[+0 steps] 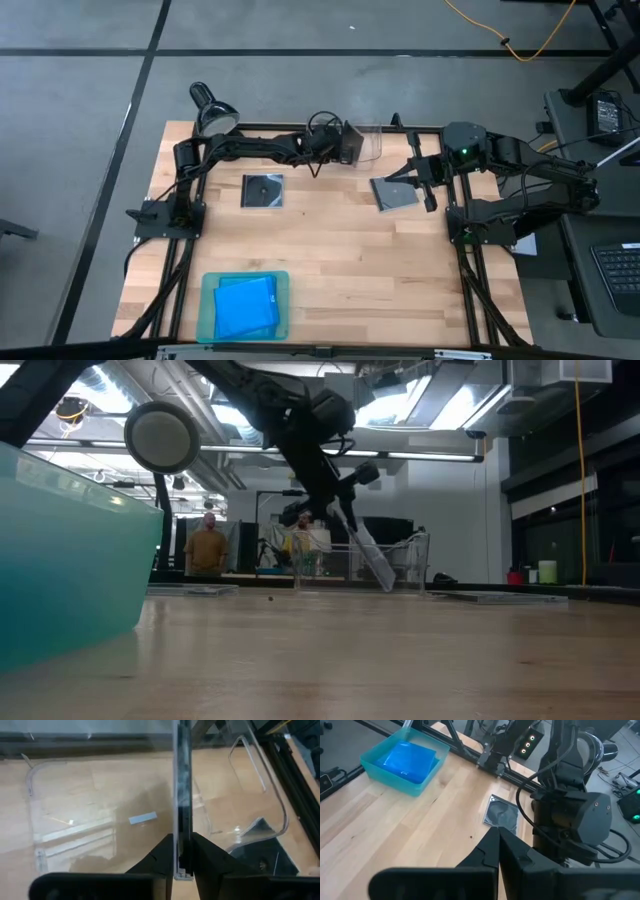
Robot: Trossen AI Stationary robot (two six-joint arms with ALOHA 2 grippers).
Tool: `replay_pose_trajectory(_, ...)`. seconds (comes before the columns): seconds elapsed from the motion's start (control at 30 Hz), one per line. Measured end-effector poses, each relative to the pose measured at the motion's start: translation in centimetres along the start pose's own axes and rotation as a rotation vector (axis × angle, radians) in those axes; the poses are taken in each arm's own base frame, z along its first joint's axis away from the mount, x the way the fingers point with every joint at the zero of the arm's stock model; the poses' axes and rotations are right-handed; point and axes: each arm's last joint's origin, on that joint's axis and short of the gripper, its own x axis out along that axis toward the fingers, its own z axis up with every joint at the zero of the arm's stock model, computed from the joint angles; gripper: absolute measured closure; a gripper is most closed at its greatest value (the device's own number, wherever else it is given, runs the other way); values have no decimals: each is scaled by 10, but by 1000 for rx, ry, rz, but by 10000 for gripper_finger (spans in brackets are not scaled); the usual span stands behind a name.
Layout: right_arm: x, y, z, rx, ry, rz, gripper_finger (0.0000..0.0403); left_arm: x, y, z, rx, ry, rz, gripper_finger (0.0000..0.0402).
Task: Pick & place jewel cases by type
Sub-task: Put the bottom black CD case into the transparent bin, then put the right black CD case into the transparent bin
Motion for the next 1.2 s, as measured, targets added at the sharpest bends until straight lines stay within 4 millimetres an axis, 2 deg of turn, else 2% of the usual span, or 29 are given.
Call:
replay_pose_trajectory(0.33,0,1,-1,-5,8,5,395,1,11,-3,73,104,53,298)
replay_pose_trajectory(0.6,-2,2,-2,-23,19,15,395,-14,14,0,146,130,103,265)
replay_pose_trajectory(0.97,-2,2,-2,-26,23,18,395,-69,11,25,205,19,148,261)
replay_pose_trajectory(1.07,0,3,-5,-15,35,22,395,-87,5,25,215,18,121,261)
replay_pose_trajectory(1.2,12,5,-23,92,98,28,395,-111,-10,13,232,20,48,261)
